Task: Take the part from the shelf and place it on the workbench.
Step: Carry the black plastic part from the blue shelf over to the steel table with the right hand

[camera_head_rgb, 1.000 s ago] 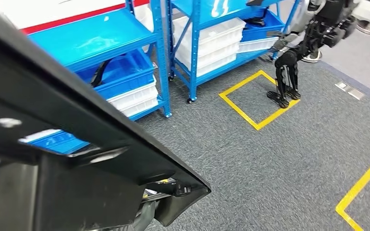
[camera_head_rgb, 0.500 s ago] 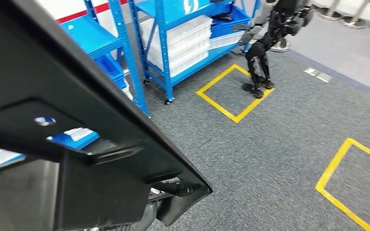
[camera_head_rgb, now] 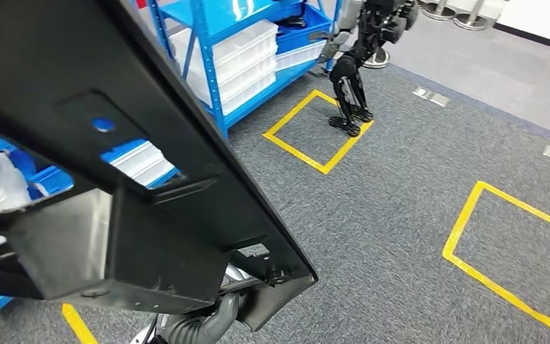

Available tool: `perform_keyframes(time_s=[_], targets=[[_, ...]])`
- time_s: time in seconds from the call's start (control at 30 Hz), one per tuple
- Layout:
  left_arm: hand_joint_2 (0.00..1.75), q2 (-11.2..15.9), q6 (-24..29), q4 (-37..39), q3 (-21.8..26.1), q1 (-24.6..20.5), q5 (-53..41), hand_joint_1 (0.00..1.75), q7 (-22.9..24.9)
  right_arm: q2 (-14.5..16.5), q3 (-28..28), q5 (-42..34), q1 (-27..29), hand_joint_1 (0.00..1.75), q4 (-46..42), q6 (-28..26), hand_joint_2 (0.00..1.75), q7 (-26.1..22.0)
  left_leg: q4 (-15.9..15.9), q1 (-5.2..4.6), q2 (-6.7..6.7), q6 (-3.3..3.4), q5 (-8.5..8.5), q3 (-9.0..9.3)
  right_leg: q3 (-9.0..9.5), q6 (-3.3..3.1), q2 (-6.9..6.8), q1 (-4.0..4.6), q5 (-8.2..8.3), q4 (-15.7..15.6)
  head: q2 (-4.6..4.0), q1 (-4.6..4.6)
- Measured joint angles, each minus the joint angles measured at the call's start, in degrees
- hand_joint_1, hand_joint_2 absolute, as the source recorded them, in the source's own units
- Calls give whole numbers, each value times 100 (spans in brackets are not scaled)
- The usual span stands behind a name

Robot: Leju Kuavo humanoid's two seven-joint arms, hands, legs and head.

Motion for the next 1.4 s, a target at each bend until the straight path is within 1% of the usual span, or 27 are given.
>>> perform_keyframes(time_s=[0.07,0.13,0.2,0.27,0.3,0.33,0.37,0.4,0.43,0.5,0.53,0.57,0.63,0.7,0.73,0.8,0.87,0.9,0.93,1.0,1.07,1.13,1.2,1.27,1.33,1.37,1.4], targets=[[175,0,16,0,-15,4,-30,175,73,33,0,27,-11,0,0,0,0,103,12,-31,67,-59,-20,9,149,-69,-108,28,67,-322,0,-7],[175,0,39,0,-32,10,-69,175,130,41,1,42,-8,0,1,0,0,173,20,-17,127,-125,-39,11,126,-163,7,45,86,-319,0,-14],[175,1,53,0,-47,15,-87,175,163,45,1,61,-3,0,1,-1,0,190,227,23,-15,-192,-197,-70,117,-242,107,37,114,-331,0,-19],[175,13,58,0,-58,34,-86,175,177,51,1,70,-15,0,1,-2,0,129,954,43,-265,-229,-583,-390,100,-298,222,29,137,-334,0,-31],[175,23,57,0,-64,51,-83,175,178,52,0,64,-21,0,1,-2,0,70,1415,44,-329,-233,-776,-605,88,-317,289,34,145,-333,0,-37],[175,33,55,0,-70,67,-80,175,180,53,0,55,-22,0,1,-2,0,0,1775,43,-354,-233,-892,-782,78,-326,361,39,151,-332,0,-39],[175,40,51,0,-78,76,-80,175,180,53,0,46,-17,0,1,-2,0,-71,1923,43,-363,-225,-896,-864,74,-329,433,44,156,-332,0,-41],[175,45,45,0,-86,79,-81,175,179,53,0,36,-10,0,1,-2,0,-139,1820,43,-370,-212,-786,-826,75,-327,507,45,161,-331,0,-42],[175,47,36,0,-94,72,-85,175,178,54,0,29,-7,0,1,-2,0,-199,1478,43,-400,-193,-589,-672,81,-321,581,46,167,-331,0,-43],[175,48,17,0,-110,44,-98,175,173,66,0,19,-11,0,1,-3,0,-284,563,49,-644,-145,-189,-259,76,-293,718,50,180,-324,0,-43],[175,48,5,0,-117,25,-108,175,169,73,-1,13,-16,0,1,-3,0,-310,252,50,-751,-130,-79,-127,59,-271,773,54,188,-320,0,-43],[175,48,-8,0,-123,9,-118,175,167,80,-1,2,-17,0,1,-3,0,-324,97,45,-828,-117,-40,-71,39,-243,822,56,197,-318,0,-42],[175,45,-49,0,-136,-27,-132,175,166,82,-2,-31,-5,0,1,-1,0,-324,60,29,-756,-76,-26,-64,6,-172,906,43,216,-326,0,-42],[175,32,-97,0,-156,-81,-150,175,167,81,-3,-82,15,0,3,0,0,-296,27,35,-643,-3,14,-40,-74,-117,759,39,114,-179,0,-32],[175,21,-113,0,-166,-105,-162,175,169,81,-3,-110,15,0,4,0,0,-278,10,46,-575,26,32,-32,-186,-98,625,43,-33,58,0,-19],[175,5,-124,0,-184,-128,-177,175,169,84,-7,-149,1,0,4,0,0,-232,8,41,-424,49,35,-39,-557,-64,396,44,-446,858,0,8],[175,-2,-119,0,-203,-133,-181,175,163,84,-9,-169,0,0,4,0,0,-164,10,35,-267,51,29,-45,-834,-32,348,29,-643,1461,0,12],[175,-6,-114,0,-212,-137,-190,175,156,83,-9,-173,5,0,4,0,0,-115,11,36,-199,47,25,-44,-803,-23,334,20,-574,1426,0,13],[175,-13,-104,0,-222,-145,-203,175,148,81,-9,-174,9,0,5,0,0,-62,13,38,-137,37,18,-40,-649,-17,299,13,-414,1149,0,14],[175,-31,-76,0,-243,-171,-241,175,137,72,-9,-173,3,0,5,0,0,49,20,22,-44,1,-6,-19,-152,-30,87,19,-60,247,0,15],[175,-44,-52,0,-260,-199,-269,175,138,65,-9,-173,-6,0,5,0,0,119,27,-13,30,-52,-33,0,108,-92,-60,45,72,-260,0,7],[175,-46,-47,0,-271,-211,-281,175,144,63,-9,-182,-4,0,5,0,0,137,25,-22,108,-110,-45,12,94,-171,12,66,68,-294,0,-2],[175,-46,-47,-1,-284,-222,-290,175,148,61,-9,-198,2,0,5,0,0,109,133,12,41,-181,-137,-27,83,-242,111,53,90,-302,0,-6],[175,-45,-47,-2,-291,-230,-316,175,148,58,-9,-204,-3,0,5,0,0,51,713,43,-194,-235,-469,-283,78,-304,215,33,116,-310,0,-19],[175,-45,-47,-2,-297,-228,-357,175,151,57,-9,-203,-10,0,5,0,0,0,1600,47,-337,-254,-841,-699,65,-330,333,42,126,-308,0,-31],[175,-45,-47,-2,-301,-228,-372,175,156,57,-9,-204,-6,0,5,0,0,-18,1879,46,-356,-252,-905,-842,63,-335,400,48,129,-307,0,-33],[175,-45,-47,-2,-303,-228,-383,175,162,57,-9,-204,-1,0,5,0,0,-28,1913,44,-364,-241,-847,-873,67,-336,468,54,131,-306,0,-34]])
